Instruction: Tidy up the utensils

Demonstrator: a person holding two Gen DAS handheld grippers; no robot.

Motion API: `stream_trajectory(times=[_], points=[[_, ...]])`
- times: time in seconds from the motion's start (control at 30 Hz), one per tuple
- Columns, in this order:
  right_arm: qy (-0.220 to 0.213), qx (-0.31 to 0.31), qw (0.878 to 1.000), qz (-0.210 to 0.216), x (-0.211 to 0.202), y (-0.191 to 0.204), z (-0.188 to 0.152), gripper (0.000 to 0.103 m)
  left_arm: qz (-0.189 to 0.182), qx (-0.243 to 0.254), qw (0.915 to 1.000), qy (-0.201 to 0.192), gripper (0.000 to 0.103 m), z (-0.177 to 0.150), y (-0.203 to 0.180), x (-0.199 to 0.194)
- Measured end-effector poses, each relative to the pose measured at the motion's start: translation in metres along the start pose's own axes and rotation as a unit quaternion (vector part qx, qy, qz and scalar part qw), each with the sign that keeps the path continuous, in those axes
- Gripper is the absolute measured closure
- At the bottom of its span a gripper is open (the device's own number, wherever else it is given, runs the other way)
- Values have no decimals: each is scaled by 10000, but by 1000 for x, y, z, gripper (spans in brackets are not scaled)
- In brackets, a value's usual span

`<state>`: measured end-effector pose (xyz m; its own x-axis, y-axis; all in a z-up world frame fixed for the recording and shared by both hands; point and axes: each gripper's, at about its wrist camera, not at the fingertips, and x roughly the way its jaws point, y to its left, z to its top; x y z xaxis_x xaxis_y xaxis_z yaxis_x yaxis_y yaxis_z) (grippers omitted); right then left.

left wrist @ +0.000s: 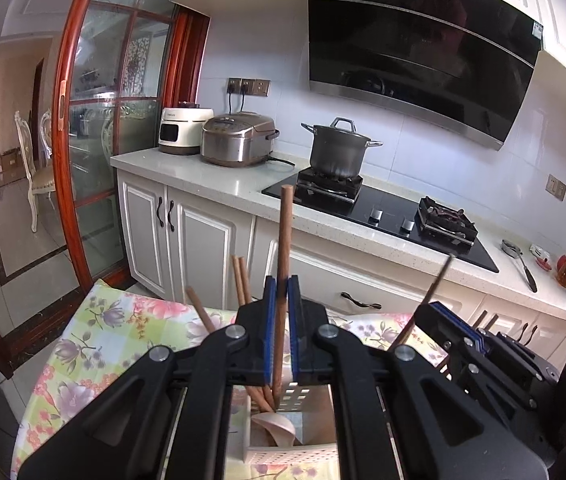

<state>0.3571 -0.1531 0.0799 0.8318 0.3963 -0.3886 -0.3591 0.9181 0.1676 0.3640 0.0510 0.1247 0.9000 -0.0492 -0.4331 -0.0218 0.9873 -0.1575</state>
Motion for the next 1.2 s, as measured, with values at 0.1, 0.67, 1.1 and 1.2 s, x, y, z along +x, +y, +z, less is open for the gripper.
stream_trajectory(times=[0.1, 0.67, 1.1, 1.2], points=[[-63, -33, 10000, -17, -4, 0, 3, 58, 50, 37, 9999, -126, 81, 4, 0, -11], [-648, -1, 9979, -70, -80, -2, 12, 43, 489, 198, 9938, -983, 5, 5, 8, -96], [-533, 460, 9972, -233, -123, -16, -32, 18, 656, 147, 9951, -720, 5, -46, 16, -128], [-517, 461, 9970, -339, -126, -15, -44, 18, 555, 121, 9961, -678, 5, -59, 16, -131]])
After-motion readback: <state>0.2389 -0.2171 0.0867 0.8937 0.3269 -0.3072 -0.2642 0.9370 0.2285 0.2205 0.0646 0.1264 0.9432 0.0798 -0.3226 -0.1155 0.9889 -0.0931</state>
